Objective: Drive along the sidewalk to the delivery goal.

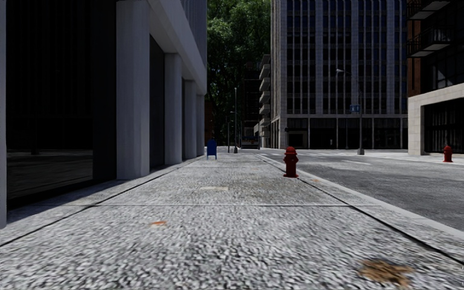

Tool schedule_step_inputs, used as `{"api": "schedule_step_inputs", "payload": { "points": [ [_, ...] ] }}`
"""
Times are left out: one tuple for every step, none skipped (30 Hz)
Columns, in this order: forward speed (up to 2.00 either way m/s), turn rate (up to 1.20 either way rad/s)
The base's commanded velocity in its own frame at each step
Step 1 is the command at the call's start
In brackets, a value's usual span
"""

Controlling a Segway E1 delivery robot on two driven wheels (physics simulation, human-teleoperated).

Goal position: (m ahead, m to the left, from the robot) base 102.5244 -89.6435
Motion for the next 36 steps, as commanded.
{"api": "schedule_step_inputs", "payload": {
  "points": [
    [2.0, 0.0],
    [2.0, 0.0],
    [2.0, 0.0],
    [2.0, 0.0],
    [2.0, 0.0],
    [2.0, 0.0],
    [2.0, 0.0],
    [2.0, 0.0],
    [2.0, 0.0],
    [2.0, 0.0],
    [2.0, 0.0],
    [2.0, 0.0],
    [2.0, 0.0],
    [2.0, 0.0],
    [2.0, 0.0],
    [2.0, 0.0],
    [2.0, 0.0],
    [2.0, 0.0],
    [2.0, 0.0],
    [2.0, 0.0],
    [2.0, 0.0],
    [2.0, 0.0],
    [2.0, 0.0],
    [2.0, 0.0],
    [2.0, 0.0],
    [2.0, 0.0],
    [2.0, 0.0],
    [2.0, 0.0],
    [2.0, 0.0],
    [2.0, 0.0],
    [2.0, 0.0],
    [2.0, 0.0],
    [2.0, 0.0],
    [2.0, 0.0],
    [2.0, 0.0],
    [2.0, 0.0]
  ]
}}
